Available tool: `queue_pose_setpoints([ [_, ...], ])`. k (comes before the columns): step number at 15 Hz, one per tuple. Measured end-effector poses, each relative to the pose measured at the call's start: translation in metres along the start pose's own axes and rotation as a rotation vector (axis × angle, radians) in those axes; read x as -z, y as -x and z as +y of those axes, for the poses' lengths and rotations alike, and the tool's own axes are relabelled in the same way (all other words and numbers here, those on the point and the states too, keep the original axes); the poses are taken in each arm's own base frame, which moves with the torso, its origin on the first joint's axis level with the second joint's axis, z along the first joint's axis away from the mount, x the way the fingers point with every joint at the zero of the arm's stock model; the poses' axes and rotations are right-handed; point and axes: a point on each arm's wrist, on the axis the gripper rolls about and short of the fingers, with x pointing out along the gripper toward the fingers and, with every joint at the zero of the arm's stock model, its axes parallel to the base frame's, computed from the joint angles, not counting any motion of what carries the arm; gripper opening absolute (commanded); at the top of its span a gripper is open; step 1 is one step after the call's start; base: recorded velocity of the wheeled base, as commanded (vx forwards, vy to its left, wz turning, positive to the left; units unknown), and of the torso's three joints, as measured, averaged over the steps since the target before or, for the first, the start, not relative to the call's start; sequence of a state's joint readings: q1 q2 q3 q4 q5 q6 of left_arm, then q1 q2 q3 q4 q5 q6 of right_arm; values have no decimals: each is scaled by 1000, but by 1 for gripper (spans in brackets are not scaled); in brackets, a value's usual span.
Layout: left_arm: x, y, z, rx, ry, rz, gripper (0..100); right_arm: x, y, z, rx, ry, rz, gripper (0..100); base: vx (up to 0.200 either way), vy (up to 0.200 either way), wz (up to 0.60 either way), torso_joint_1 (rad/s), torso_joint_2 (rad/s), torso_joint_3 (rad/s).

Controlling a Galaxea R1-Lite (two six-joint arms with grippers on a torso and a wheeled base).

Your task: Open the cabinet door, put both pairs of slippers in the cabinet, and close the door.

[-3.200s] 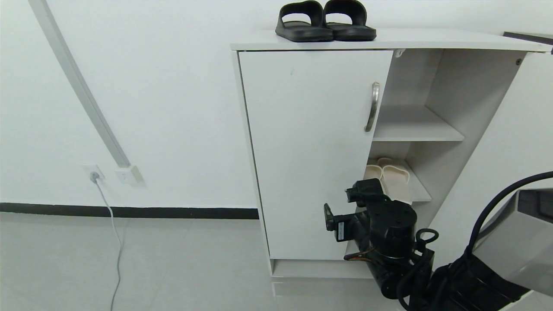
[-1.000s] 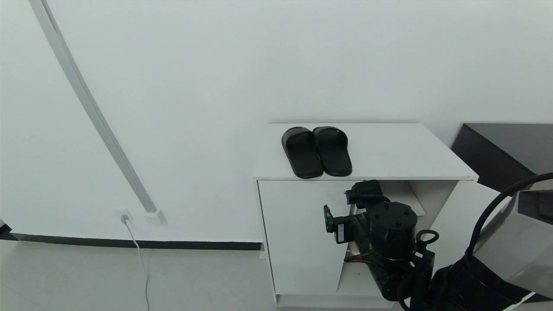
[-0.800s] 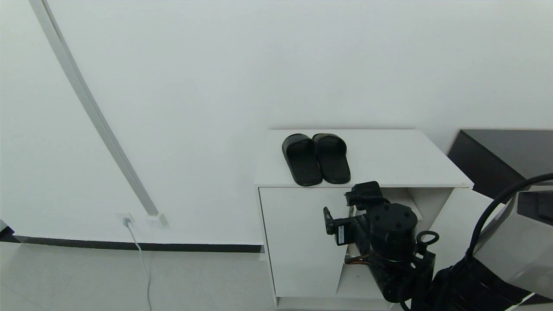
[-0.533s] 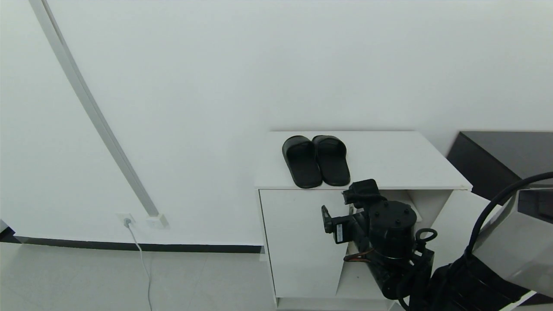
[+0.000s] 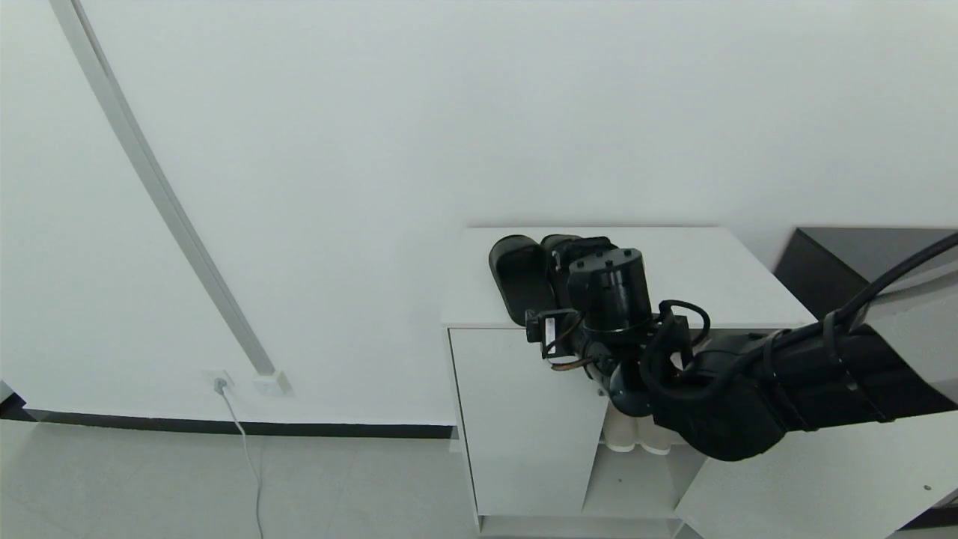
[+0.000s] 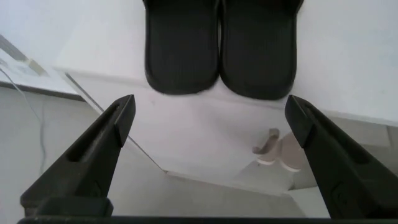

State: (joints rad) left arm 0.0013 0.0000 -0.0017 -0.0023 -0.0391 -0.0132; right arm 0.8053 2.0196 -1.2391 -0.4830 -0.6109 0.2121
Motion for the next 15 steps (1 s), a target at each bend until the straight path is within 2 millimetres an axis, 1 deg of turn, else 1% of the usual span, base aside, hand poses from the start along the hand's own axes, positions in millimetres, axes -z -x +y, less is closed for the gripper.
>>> queue_pose_setpoints([
  [1, 0, 0, 0, 1, -1, 0, 0, -8, 0, 2, -4, -21, -18, 100, 0, 0, 0, 0, 0, 0],
  [2, 0, 0, 0, 1, -1, 0, 0, -10, 1, 2, -6, -31, -25, 100, 0, 0, 0, 0, 0, 0],
  [4, 0, 0, 0, 0, -1, 0, 0, -9, 0, 3, -5, -40, -25, 100, 200, 0, 0, 7, 0, 2],
  [10, 0, 0, 0, 3, -1, 2, 0, -1, -2, 0, 1, -38, -25, 100, 200, 0, 0, 3, 1, 3],
  [13, 0, 0, 0, 5, -1, 1, 0, 8, -6, 1, 0, -36, -21, 100, 200, 0, 0, 2, -2, 2],
  [15, 0, 0, 0, 3, -1, 0, 0, 14, -12, 2, -7, -48, -45, 100, 0, 0, 0, 0, 0, 0],
])
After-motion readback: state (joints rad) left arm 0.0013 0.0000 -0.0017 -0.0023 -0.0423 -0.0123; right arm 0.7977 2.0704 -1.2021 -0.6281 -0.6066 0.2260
